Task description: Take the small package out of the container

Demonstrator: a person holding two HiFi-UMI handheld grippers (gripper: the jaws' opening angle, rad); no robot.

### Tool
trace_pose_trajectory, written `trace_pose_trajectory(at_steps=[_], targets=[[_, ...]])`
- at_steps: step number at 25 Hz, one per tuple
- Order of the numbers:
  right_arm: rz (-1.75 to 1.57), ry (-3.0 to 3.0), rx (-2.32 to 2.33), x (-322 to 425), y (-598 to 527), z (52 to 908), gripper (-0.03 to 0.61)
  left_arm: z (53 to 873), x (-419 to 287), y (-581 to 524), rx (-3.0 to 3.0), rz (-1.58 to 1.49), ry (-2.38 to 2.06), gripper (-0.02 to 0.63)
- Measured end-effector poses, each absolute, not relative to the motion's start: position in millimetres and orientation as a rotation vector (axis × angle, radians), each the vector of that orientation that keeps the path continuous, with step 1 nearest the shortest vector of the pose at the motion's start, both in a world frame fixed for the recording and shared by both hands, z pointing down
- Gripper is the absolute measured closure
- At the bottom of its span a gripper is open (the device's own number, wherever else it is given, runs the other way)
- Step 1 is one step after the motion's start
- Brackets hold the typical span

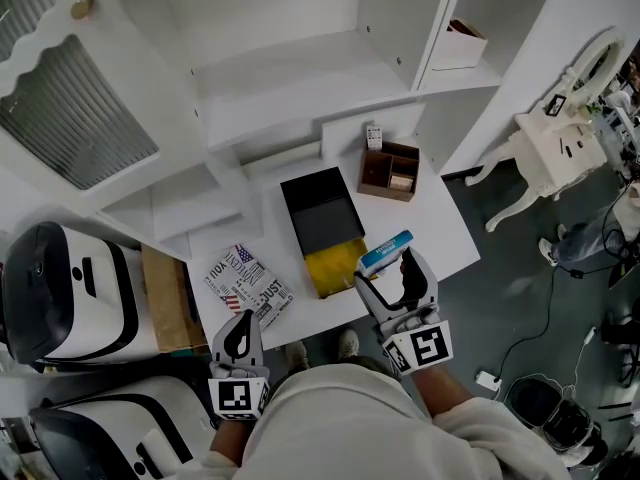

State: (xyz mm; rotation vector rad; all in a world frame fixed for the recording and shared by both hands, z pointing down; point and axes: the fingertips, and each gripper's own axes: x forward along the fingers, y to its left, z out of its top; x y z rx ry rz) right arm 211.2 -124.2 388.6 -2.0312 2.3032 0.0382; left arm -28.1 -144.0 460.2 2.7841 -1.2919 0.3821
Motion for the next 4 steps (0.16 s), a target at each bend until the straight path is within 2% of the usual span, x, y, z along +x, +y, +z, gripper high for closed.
trace_pose_trajectory(at_steps=[4], targets=[[0.033,2.306,-2.032,210.7,-127.0,389.5,0.169,470.4,-34.0,-143.9,2.733,0.471,-1.290,0.606]])
